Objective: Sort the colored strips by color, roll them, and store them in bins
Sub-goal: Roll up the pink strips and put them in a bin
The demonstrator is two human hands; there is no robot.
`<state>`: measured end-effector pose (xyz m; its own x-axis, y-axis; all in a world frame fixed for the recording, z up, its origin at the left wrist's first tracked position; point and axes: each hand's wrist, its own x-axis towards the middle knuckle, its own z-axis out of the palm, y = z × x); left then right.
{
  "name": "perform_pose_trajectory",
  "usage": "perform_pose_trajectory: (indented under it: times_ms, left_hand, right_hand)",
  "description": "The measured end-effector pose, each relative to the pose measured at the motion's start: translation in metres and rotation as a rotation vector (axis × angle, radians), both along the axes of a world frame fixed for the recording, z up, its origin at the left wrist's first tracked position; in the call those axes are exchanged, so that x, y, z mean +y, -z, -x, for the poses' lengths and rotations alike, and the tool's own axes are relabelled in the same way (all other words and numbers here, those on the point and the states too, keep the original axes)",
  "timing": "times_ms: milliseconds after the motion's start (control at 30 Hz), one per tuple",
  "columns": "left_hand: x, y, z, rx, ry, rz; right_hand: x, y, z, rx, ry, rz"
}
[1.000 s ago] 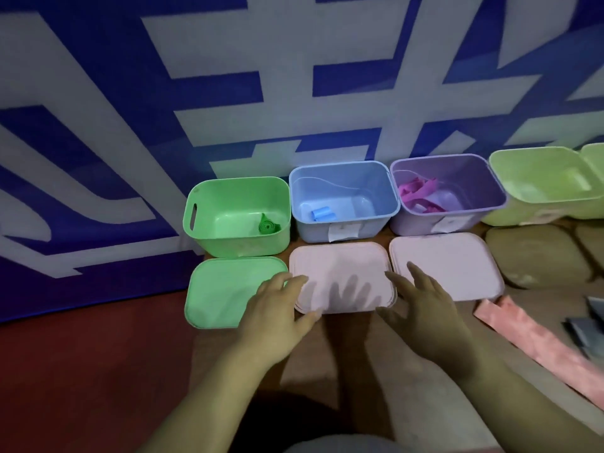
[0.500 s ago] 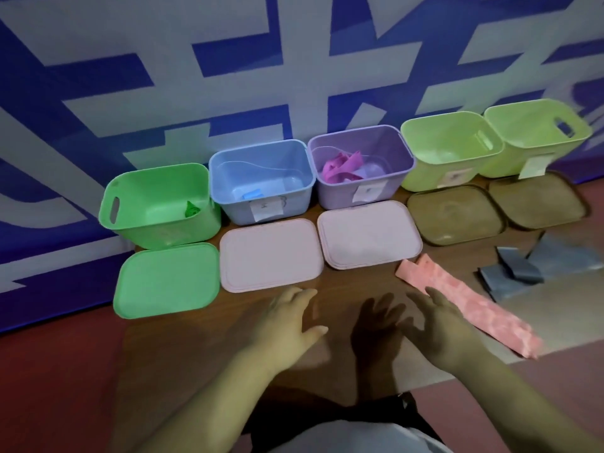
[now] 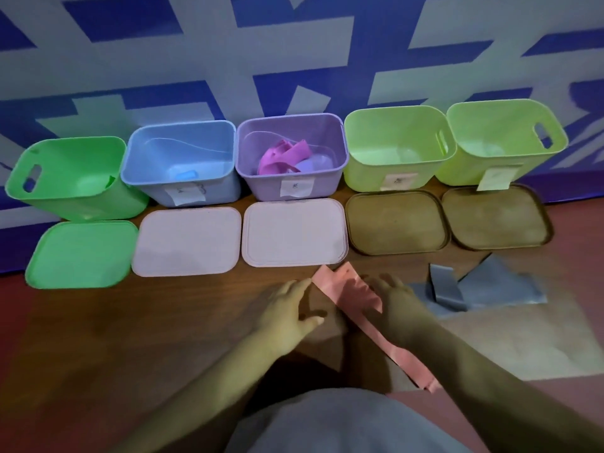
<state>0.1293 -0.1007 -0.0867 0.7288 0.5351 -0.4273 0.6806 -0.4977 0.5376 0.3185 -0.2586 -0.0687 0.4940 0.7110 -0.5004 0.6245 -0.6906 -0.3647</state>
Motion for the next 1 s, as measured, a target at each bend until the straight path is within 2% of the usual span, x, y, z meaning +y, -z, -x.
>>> perform_pose_trajectory:
  times_ms: [267,467,733,1000]
  left_hand:
    - [0.003,0.011,-0.049,-0.077,-0.138,0.004]
    - [0.005,0.026,-0.065,-0.074,-0.242,0.074]
    - [0.006,0.031,-0.072,-0.035,-0.343,0.006]
    - [0.0,0.033,-0.084,-0.02,-0.4,0.117]
  right_hand:
    - [0.025,0.018,-0.041,0.095,-0.05,-0.183]
    - [0.033,0.032,-0.048,0.213,-0.092,-0.189]
    - [0.041,0.046,-0.049,0.246,-0.048,-0.219]
    - [0.041,0.051,-0.048,0.262,0.019,-0.26]
